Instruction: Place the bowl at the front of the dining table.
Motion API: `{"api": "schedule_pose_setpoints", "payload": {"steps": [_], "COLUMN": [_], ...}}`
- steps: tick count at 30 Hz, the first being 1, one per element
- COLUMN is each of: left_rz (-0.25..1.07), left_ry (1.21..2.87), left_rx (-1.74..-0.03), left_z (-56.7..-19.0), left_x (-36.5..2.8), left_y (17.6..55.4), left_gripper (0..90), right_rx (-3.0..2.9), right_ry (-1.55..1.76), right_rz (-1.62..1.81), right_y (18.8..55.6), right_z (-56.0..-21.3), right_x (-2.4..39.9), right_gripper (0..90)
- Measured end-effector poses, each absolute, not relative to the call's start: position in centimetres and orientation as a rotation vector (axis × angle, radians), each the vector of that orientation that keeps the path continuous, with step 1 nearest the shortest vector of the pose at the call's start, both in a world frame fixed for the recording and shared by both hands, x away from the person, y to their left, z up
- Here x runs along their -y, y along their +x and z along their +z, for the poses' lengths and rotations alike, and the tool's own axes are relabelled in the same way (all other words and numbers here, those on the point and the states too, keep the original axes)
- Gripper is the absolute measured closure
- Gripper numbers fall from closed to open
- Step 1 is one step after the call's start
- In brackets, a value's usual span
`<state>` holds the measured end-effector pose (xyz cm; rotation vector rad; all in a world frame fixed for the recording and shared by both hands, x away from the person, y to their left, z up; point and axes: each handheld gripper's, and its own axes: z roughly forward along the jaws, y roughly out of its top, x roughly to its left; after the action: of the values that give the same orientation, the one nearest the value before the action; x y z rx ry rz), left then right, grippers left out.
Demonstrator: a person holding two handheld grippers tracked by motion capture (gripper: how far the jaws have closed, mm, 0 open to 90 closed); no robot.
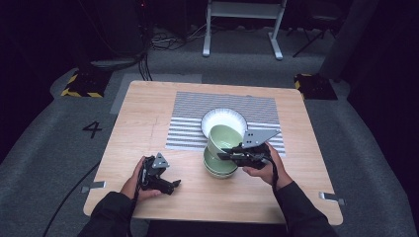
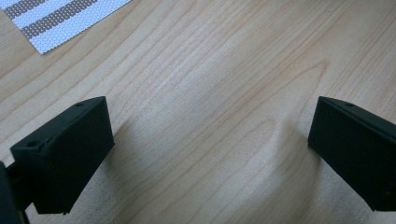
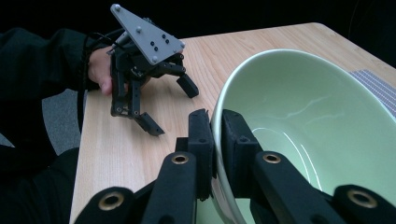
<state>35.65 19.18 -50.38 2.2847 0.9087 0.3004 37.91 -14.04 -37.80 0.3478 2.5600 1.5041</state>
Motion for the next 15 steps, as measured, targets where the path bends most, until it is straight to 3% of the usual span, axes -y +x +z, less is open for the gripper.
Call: {"api": "schedule_pose_setpoints", "payload": {"steps": [15], "left_rz": [0.301], "left_ry": [2.284], "left_rx": [-0.909], "left_z": [-50.38], "left_x": [-19.17], "left_y": [35.64], "left_gripper": [0.1], "right_rx": [-2.550], "right_ry": [0.363], "right_rz": [1.504], "right_y": [38.30], "right_z": [-37.84], "right_x": [14.07], "right_gripper": [83.1]}}
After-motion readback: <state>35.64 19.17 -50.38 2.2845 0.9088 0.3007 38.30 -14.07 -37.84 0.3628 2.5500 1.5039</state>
